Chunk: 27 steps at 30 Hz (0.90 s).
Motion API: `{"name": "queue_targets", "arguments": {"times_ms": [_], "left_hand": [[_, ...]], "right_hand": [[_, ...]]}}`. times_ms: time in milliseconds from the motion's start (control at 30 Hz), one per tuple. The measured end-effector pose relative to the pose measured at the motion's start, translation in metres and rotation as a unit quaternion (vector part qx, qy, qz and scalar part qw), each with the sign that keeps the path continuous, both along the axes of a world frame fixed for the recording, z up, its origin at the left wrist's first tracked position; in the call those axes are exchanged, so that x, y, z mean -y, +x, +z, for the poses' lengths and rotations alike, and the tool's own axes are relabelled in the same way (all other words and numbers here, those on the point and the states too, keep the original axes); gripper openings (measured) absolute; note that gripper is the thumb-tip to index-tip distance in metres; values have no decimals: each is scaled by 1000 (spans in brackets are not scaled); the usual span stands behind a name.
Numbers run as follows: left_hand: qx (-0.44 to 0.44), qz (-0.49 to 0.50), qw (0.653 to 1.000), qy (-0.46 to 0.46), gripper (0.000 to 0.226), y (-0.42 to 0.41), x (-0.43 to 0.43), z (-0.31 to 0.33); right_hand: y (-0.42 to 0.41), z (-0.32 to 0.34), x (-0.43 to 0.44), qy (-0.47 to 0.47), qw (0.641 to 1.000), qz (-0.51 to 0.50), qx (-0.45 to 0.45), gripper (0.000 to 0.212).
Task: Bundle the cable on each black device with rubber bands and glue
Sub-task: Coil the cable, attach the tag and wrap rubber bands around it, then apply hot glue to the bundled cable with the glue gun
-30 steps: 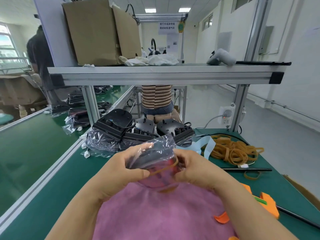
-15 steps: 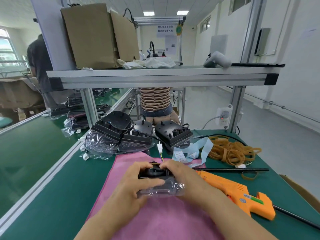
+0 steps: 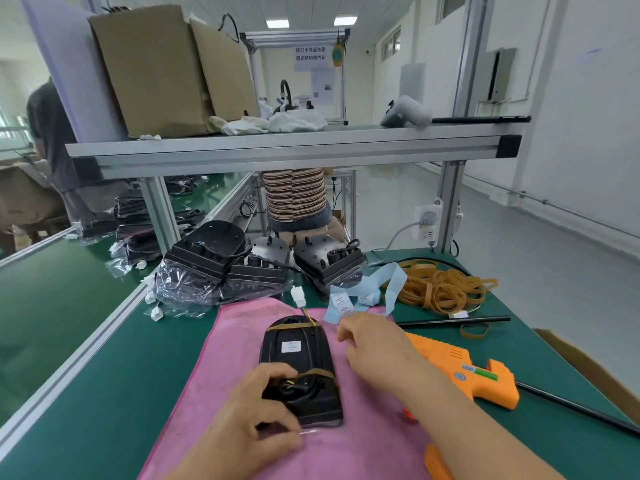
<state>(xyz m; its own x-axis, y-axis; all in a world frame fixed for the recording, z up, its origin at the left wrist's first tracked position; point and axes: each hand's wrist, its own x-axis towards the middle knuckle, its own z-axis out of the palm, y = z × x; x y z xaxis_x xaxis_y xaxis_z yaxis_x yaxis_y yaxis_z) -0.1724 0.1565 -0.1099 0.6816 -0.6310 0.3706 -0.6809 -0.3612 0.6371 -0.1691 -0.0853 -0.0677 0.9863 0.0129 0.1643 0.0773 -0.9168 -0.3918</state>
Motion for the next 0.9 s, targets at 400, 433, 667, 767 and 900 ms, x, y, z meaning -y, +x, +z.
{"name": "queue_targets", "arguments": {"times_ms": [400, 433, 667, 767, 900], "left_hand": [[212, -3, 977, 30, 34, -7, 5, -14], [219, -1, 975, 32, 37, -7, 6, -15], [126, 45, 985, -106, 32, -12, -2, -17], [112, 89, 982, -120, 25, -11, -3, -15], [82, 118, 980, -140, 23, -11, -4, -18]], "right_hand": [[-102, -24, 66, -14, 955, -285, -83, 56], [-105, -25, 64, 3, 952, -291, -90, 61], [-107, -28, 64, 83, 935, -339, -65, 46], [-105, -28, 68, 163, 914, -368, -61, 45], [-105, -21, 72, 314, 882, -349, -39, 30]]}}
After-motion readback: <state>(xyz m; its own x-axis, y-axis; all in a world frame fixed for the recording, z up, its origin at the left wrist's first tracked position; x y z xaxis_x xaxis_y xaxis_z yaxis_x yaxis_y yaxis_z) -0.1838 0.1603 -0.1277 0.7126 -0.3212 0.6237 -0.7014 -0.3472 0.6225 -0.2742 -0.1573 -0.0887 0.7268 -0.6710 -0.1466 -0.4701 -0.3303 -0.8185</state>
